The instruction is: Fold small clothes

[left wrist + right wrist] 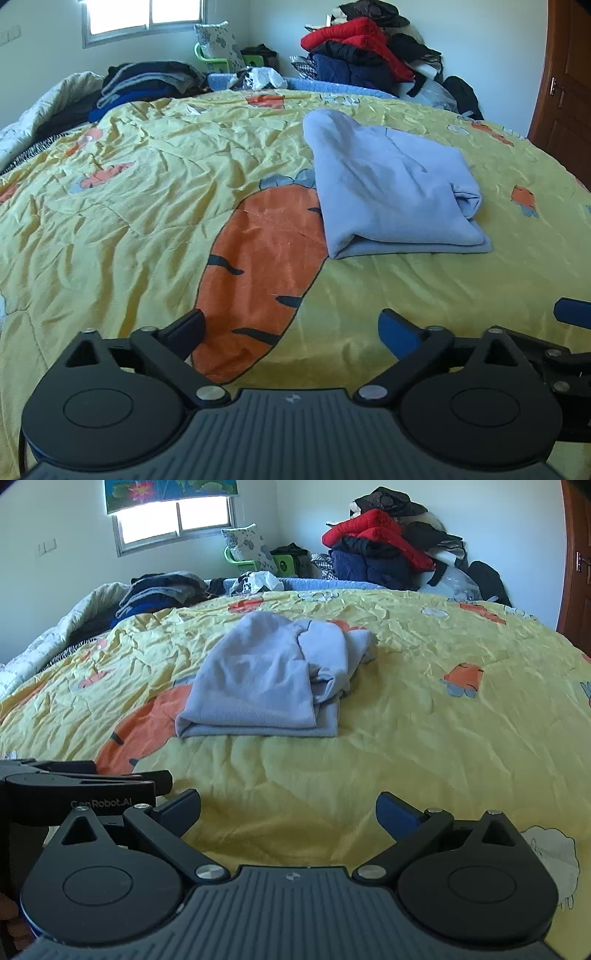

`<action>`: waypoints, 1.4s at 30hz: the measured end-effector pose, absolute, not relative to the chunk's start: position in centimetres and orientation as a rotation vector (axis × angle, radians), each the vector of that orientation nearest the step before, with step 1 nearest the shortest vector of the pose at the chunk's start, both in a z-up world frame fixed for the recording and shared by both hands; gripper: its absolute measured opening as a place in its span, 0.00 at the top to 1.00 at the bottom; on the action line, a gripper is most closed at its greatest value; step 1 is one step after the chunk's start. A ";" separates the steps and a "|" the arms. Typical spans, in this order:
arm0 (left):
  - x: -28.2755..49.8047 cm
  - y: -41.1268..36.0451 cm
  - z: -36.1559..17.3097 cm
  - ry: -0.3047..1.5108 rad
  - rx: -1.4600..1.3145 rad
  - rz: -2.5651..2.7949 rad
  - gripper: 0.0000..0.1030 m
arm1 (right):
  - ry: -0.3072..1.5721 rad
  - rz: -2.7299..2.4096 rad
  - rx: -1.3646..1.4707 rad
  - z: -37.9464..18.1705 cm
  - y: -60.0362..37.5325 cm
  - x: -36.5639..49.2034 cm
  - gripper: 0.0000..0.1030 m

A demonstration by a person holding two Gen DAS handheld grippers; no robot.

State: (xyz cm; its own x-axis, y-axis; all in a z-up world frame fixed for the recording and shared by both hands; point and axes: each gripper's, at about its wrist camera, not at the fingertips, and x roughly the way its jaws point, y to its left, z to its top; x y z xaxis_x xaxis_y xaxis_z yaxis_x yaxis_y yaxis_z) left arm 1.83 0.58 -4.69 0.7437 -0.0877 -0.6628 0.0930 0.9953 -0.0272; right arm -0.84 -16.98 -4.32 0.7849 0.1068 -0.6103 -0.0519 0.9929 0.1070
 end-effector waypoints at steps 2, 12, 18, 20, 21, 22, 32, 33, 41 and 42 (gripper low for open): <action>1.8 0.6 -4.9 0.729 0.011 -0.095 0.02 | 0.667 0.084 0.083 -4.5 -16.9 -0.9 0.01; 1.1 0.6 -5.4 0.702 0.034 -0.081 0.00 | 0.676 0.064 0.076 -5.0 -17.2 -1.1 0.01; 0.6 0.6 -5.7 0.683 0.039 -0.074 0.00 | 0.681 0.062 0.083 -5.3 -17.3 -1.1 0.01; 0.6 0.6 -5.7 0.680 0.039 -0.072 0.00 | 0.682 0.061 0.086 -5.5 -17.4 -1.0 0.01; 0.5 0.6 -5.7 0.679 0.037 -0.072 0.00 | 0.681 0.059 0.087 -5.5 -17.4 -1.0 0.01; 0.5 0.6 -5.8 0.677 0.035 -0.072 0.00 | 0.682 0.058 0.088 -5.6 -17.4 -1.0 0.01; 0.3 0.6 -5.9 0.665 0.033 -0.072 0.00 | 0.681 0.054 0.086 -5.9 -17.5 -1.0 0.01; 0.3 0.6 -5.9 0.664 0.034 -0.072 0.00 | 0.680 0.053 0.086 -6.0 -17.5 -1.0 0.01; 0.1 0.5 -5.9 0.659 0.035 -0.071 0.00 | 0.662 0.045 0.077 -6.3 -17.8 -0.8 0.01; 0.1 0.5 -5.9 0.659 0.035 -0.072 0.00 | 0.662 0.042 0.070 -6.3 -17.8 -0.8 0.01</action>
State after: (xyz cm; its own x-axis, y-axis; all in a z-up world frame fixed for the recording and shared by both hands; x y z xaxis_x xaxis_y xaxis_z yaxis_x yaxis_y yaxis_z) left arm 0.13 0.54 -5.94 0.7884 -0.0553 -0.6127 0.0775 0.9969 0.0098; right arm -0.79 -17.81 -6.33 0.7882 0.0617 -0.6123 -0.0170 0.9968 0.0785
